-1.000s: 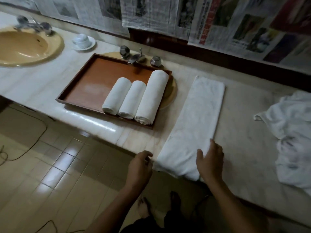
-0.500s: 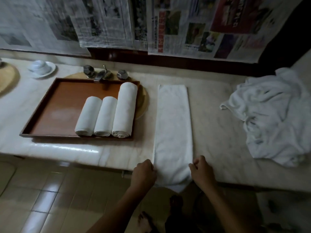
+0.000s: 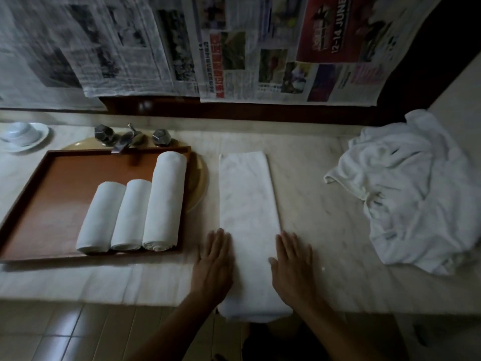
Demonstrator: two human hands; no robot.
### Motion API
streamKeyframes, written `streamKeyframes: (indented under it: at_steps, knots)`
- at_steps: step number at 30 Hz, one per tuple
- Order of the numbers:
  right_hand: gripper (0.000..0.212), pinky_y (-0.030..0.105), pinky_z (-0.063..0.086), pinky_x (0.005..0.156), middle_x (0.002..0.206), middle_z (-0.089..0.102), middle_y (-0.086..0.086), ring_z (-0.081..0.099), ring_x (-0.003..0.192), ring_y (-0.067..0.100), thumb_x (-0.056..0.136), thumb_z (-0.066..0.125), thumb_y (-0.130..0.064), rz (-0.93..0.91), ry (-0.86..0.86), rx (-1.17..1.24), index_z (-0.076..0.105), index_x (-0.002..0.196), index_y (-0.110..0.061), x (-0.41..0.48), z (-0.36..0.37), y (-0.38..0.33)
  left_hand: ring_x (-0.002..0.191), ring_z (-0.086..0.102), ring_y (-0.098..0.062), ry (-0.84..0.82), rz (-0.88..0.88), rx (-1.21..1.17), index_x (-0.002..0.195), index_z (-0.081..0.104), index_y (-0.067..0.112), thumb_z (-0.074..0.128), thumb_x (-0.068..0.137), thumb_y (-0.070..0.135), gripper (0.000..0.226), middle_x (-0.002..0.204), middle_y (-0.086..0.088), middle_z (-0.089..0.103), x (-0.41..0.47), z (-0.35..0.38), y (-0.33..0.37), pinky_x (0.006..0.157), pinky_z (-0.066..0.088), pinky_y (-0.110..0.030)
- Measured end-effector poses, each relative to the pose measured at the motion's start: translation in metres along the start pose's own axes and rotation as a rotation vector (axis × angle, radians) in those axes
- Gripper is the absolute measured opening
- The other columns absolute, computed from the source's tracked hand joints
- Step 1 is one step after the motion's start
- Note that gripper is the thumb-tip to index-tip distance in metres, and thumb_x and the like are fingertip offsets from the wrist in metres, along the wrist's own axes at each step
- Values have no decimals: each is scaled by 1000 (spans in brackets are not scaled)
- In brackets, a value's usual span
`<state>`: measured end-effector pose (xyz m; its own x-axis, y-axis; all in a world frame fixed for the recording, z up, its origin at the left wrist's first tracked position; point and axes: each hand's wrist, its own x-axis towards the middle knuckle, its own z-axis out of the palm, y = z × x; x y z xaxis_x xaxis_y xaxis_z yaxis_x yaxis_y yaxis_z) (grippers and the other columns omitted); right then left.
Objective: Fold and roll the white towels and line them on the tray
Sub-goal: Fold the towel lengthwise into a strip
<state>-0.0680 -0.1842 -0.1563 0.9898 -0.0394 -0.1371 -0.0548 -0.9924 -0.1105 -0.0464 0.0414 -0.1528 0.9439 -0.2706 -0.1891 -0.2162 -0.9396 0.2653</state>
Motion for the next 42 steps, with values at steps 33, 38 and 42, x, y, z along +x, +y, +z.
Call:
streamKeyframes:
  at_steps: [33, 38, 42]
  knots:
    - [68, 63, 7, 123, 171, 8, 10, 3, 158, 33, 103, 42, -38, -13, 159, 121, 20, 162, -12, 294, -38, 2, 156, -17, -20, 53, -53, -8, 164, -6, 22, -1, 98, 49, 71, 170, -1, -17, 279, -66, -26, 128, -4, -49]
    - [67, 60, 17, 122, 171, 7, 6, 4, 158, 25, 101, 43, -37, -207, 169, 222, 22, 163, -21, 197, -19, -13, 158, 7, -20, 186, 97, -254, 162, 24, 16, 16, 107, 40, 60, 171, -4, 13, 188, -42, 7, 126, 12, -52]
    - [63, 58, 14, 123, 171, 11, 2, 5, 158, 20, 105, 36, -49, -228, 155, 168, 24, 162, -25, 200, -7, -6, 158, 6, -18, 149, 133, -126, 163, 21, 20, 24, 107, 43, 60, 171, -2, 9, 198, -23, -7, 125, 13, -54]
